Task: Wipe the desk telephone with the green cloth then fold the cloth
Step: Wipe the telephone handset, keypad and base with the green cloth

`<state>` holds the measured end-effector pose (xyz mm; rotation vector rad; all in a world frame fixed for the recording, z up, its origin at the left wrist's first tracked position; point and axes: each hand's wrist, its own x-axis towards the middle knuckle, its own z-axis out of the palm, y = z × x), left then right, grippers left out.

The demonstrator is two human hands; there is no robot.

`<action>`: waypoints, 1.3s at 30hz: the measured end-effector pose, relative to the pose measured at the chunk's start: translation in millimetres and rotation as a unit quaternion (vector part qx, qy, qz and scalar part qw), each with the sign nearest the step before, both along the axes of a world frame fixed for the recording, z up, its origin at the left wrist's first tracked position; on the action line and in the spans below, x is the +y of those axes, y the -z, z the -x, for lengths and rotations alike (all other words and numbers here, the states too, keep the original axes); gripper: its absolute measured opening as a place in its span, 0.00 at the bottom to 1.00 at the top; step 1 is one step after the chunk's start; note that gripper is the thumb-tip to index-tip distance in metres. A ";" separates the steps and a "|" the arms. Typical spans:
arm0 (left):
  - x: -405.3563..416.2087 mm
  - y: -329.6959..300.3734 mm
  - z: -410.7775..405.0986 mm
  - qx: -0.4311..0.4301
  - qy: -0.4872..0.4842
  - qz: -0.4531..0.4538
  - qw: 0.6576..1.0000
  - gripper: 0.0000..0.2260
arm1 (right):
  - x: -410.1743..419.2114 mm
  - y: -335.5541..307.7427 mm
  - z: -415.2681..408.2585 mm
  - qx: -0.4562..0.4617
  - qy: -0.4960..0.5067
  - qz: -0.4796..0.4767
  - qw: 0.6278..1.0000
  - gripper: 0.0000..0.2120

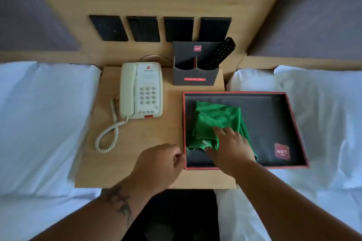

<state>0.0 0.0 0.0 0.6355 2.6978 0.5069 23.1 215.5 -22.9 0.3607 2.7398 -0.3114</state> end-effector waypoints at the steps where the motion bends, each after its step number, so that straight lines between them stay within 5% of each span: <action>1: 2.6 13.0 1.2 -0.011 -0.006 -0.007 1.000 0.15 | 5.7 13.2 2.6 -0.019 0.003 -0.007 1.000 0.41; 5: 11.3 50.6 5.4 -0.067 -0.044 -0.031 0.996 0.11 | 14.0 46.6 13.6 -0.039 0.003 -0.027 0.999 0.53; 9: 16.5 72.2 11.5 -0.084 -0.064 -0.068 0.992 0.08 | 18.8 54.4 26.4 0.026 0.006 -0.052 0.998 0.30; 13: 23.6 75.0 18.4 -0.093 -0.077 -0.098 0.988 0.06 | 20.9 47.9 32.8 0.065 0.081 0.030 0.994 0.12; 18: 28.1 82.4 25.7 -0.144 -0.100 -0.116 0.978 0.07 | 14.1 35.6 34.6 0.082 0.222 0.235 0.943 0.10; 24: 18.4 82.2 35.0 -0.183 -0.092 -0.138 0.969 0.07 | -5.3 28.0 39.3 0.065 0.266 0.283 0.919 0.14; 28: -11.8 75.2 64.8 -0.104 -0.076 -0.128 0.983 0.13 | -15.6 22.8 50.4 0.034 0.217 0.209 0.953 0.08; 33: -54.4 63.2 133.7 0.122 -0.061 -0.101 0.985 0.21 | -38.8 16.2 88.1 0.159 0.182 0.187 0.952 0.07; 39: -86.3 68.2 192.1 0.097 -0.147 -0.039 0.984 0.33 | -66.7 11.2 136.2 0.163 0.148 0.181 0.959 0.22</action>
